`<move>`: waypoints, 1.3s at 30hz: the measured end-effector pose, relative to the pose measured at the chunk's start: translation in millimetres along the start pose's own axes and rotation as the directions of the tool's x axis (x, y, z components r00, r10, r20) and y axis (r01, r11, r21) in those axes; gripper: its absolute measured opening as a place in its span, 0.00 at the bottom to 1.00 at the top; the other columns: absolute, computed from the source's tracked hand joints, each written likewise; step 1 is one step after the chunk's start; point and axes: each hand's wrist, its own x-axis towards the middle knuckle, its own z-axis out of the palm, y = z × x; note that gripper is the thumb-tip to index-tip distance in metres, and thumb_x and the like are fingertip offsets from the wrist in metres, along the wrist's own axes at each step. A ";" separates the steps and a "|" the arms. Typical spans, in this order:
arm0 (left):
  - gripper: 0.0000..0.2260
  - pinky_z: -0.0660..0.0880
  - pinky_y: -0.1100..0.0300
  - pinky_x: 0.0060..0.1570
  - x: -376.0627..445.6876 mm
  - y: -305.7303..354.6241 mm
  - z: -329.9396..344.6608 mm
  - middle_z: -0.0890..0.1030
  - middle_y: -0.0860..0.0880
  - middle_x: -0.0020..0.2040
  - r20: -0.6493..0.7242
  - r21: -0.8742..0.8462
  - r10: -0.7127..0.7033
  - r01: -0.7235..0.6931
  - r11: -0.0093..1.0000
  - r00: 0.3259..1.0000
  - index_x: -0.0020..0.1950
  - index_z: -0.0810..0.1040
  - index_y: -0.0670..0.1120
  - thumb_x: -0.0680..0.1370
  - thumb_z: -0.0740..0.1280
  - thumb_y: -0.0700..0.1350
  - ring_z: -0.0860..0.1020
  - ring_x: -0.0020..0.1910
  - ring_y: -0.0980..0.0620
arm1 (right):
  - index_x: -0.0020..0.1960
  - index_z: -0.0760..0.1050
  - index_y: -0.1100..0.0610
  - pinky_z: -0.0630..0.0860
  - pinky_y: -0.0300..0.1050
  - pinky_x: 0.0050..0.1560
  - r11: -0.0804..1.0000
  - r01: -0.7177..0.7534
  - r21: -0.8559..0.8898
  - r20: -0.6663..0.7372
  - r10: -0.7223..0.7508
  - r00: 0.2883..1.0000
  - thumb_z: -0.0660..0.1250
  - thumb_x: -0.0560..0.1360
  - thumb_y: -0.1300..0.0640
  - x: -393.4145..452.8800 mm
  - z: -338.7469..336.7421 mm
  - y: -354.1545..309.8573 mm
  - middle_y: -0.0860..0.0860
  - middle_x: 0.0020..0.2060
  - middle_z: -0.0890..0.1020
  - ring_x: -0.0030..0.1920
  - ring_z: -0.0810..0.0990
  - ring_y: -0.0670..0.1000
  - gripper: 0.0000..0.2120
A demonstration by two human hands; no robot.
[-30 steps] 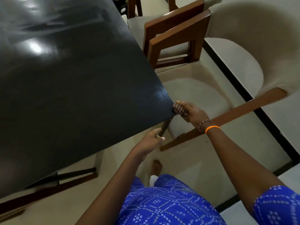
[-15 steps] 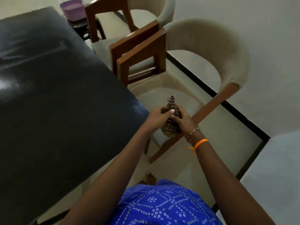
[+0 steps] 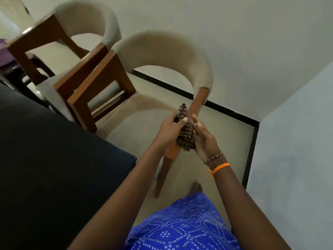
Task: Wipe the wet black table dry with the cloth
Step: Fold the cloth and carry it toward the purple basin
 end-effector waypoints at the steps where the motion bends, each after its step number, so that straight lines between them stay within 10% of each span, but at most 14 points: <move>1: 0.11 0.78 0.57 0.47 11.0 2.8 10.1 0.80 0.43 0.53 0.011 -0.014 -0.010 0.011 1.000 1.000 0.59 0.74 0.41 0.79 0.60 0.44 0.80 0.50 0.48 | 0.75 0.59 0.58 0.66 0.55 0.70 0.998 -0.032 0.063 -0.043 0.034 0.998 0.51 0.82 0.55 7.7 -11.2 -6.7 0.56 0.71 0.69 0.69 0.69 0.56 0.22; 6: 0.13 0.77 0.56 0.51 79.2 13.2 73.4 0.78 0.40 0.59 -0.013 -0.081 -0.053 0.052 0.995 0.998 0.64 0.71 0.41 0.80 0.59 0.41 0.79 0.55 0.44 | 0.59 0.74 0.60 0.80 0.46 0.44 0.952 -0.260 0.161 -0.123 0.281 0.952 0.46 0.81 0.42 52.2 -60.9 -41.6 0.58 0.48 0.84 0.45 0.83 0.57 0.27; 11: 0.11 0.75 0.47 0.58 154.1 26.0 141.6 0.78 0.43 0.60 0.029 -0.110 -0.116 0.118 0.987 0.993 0.61 0.72 0.46 0.80 0.58 0.45 0.77 0.57 0.45 | 0.60 0.74 0.61 0.72 0.54 0.55 0.899 -0.319 0.299 -0.170 0.379 0.910 0.48 0.77 0.35 98.9 -122.1 -95.3 0.59 0.51 0.81 0.50 0.78 0.59 0.33; 16: 0.06 0.80 0.53 0.43 222.8 48.4 203.7 0.80 0.47 0.49 -0.032 -0.146 -0.183 0.176 0.973 0.983 0.52 0.73 0.48 0.79 0.60 0.49 0.80 0.47 0.50 | 0.63 0.72 0.61 0.82 0.51 0.41 0.917 -0.252 0.308 -0.073 0.287 0.955 0.51 0.80 0.44 147.1 -177.7 -169.4 0.59 0.51 0.83 0.47 0.84 0.58 0.24; 25: 0.13 0.75 0.66 0.30 334.6 77.2 242.5 0.77 0.48 0.48 -0.168 -0.185 -0.200 0.168 0.968 0.965 0.56 0.70 0.44 0.74 0.68 0.40 0.78 0.44 0.53 | 0.68 0.67 0.67 0.71 0.59 0.61 0.975 -0.214 0.058 -0.174 0.221 0.960 0.59 0.77 0.66 261.7 -218.2 -242.4 0.65 0.59 0.75 0.54 0.77 0.62 0.19; 39: 0.09 0.70 0.62 0.30 572.1 127.1 181.8 0.75 0.46 0.49 -0.482 -0.406 -0.357 0.158 0.900 0.800 0.55 0.69 0.43 0.76 0.60 0.35 0.75 0.41 0.52 | 0.62 0.70 0.72 0.76 0.53 0.48 0.891 -0.327 -0.313 -0.144 0.296 0.944 0.61 0.74 0.73 541.4 -165.6 -307.8 0.61 0.46 0.79 0.45 0.78 0.61 0.17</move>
